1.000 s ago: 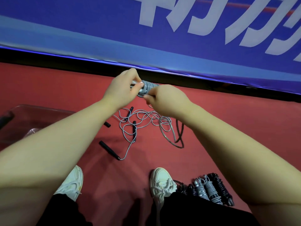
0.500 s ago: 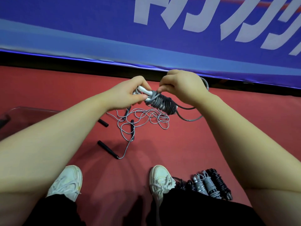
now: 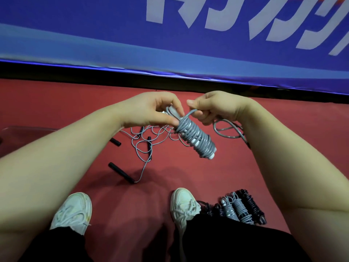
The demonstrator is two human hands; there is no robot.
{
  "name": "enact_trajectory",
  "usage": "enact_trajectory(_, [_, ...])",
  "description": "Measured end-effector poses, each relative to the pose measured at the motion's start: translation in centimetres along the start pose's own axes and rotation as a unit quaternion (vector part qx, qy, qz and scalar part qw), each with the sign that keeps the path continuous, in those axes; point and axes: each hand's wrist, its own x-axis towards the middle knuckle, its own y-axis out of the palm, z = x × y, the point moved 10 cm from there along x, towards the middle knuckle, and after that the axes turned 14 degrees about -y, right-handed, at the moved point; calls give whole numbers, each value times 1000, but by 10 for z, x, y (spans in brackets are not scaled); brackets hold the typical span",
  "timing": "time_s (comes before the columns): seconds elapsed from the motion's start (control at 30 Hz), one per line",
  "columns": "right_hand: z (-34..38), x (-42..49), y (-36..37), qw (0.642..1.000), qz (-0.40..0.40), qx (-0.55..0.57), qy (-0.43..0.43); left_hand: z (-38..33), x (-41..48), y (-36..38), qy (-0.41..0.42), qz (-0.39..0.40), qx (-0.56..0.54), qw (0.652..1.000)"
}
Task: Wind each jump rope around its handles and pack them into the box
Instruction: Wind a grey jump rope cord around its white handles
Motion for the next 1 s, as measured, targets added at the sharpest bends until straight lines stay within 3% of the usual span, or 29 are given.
enact_trajectory(0.07, [-7,0,4,999,12,37,8,-3,1,0,5,-8,-17,1000])
enact_trajectory(0.17, [-19,4,-2,999,-12,-29,8,4,3,0,-13,-8,-27,1000])
enact_trajectory(0.23, [-18,6,-4,996,-11,-89,-27,11,4,-2,-32,-14,-59,998])
enact_trajectory(0.33, [-14,4,-3,993,10,-89,-74,22,6,-11,-61,-33,-135,988])
enact_trajectory(0.47, [3,5,-14,982,-57,-125,-126,28,5,-10,-71,-18,-148,986])
enact_trajectory(0.6, [4,10,-15,970,-80,-210,-96,22,7,-6,-59,-11,-162,985])
enact_trajectory(0.67, [-5,12,-12,980,-74,-174,-65,19,8,-7,-50,-19,-170,984])
enact_trajectory(0.8, [-27,15,0,996,-70,47,-34,16,8,-10,-37,-17,-184,982])
enact_trajectory(1.0, [-20,32,-12,956,-237,65,-157,15,8,-29,-44,-61,-359,930])
